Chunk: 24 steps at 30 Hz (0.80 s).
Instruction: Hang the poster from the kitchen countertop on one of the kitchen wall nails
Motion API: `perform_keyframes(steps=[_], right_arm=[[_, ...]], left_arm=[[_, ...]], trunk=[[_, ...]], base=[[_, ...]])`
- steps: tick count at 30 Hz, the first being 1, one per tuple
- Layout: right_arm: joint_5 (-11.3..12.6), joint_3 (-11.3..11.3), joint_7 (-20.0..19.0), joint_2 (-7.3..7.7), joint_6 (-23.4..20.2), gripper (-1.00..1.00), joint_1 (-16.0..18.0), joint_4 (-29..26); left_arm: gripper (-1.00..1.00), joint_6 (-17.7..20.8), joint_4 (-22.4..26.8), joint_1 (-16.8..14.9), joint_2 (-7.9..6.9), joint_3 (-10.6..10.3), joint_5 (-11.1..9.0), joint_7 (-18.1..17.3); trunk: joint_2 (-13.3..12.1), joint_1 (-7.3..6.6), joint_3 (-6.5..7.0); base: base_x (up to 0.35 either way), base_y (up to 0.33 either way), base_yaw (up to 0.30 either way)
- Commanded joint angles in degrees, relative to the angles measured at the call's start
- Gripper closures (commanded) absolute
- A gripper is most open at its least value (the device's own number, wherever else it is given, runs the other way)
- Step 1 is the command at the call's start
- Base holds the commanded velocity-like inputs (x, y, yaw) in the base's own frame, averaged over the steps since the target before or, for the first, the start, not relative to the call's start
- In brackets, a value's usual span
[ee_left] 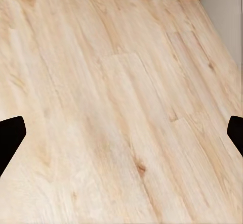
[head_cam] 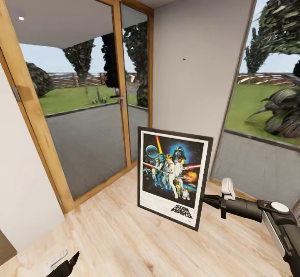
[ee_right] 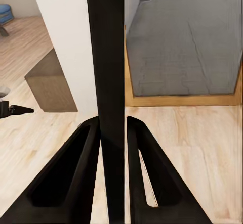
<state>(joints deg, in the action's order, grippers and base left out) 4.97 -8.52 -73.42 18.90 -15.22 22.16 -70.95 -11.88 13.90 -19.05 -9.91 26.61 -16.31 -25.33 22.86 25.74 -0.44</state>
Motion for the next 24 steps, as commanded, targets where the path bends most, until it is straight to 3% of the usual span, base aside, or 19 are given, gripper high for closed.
perform_keyframes(steps=[1, 6, 24], right_arm=[[0.3, -0.01, -0.32, -0.01, -0.77, 1.0, 0.06, 0.0], [0.25, -0.01, -0.32, -0.01, -0.78, 1.0, 0.05, -0.05], [0.27, -0.01, -0.32, -0.01, -0.78, 1.0, -0.01, -0.06]], left_arm=[[-1.0, -0.05, -0.1, -0.02, -0.02, 0.07, -0.39, -0.35], [-1.0, -0.13, -0.1, -0.02, -0.02, 0.1, -0.39, -0.34], [-1.0, 0.01, -0.1, -0.02, -0.37, 0.02, -0.39, -0.34]], trunk=[[0.06, 0.04, -0.02], [0.06, 0.04, 0.08], [0.06, 0.04, 0.1]], base=[[0.164, 0.182, -0.28], [0.075, 0.082, -0.209], [0.232, 0.244, -0.032]])
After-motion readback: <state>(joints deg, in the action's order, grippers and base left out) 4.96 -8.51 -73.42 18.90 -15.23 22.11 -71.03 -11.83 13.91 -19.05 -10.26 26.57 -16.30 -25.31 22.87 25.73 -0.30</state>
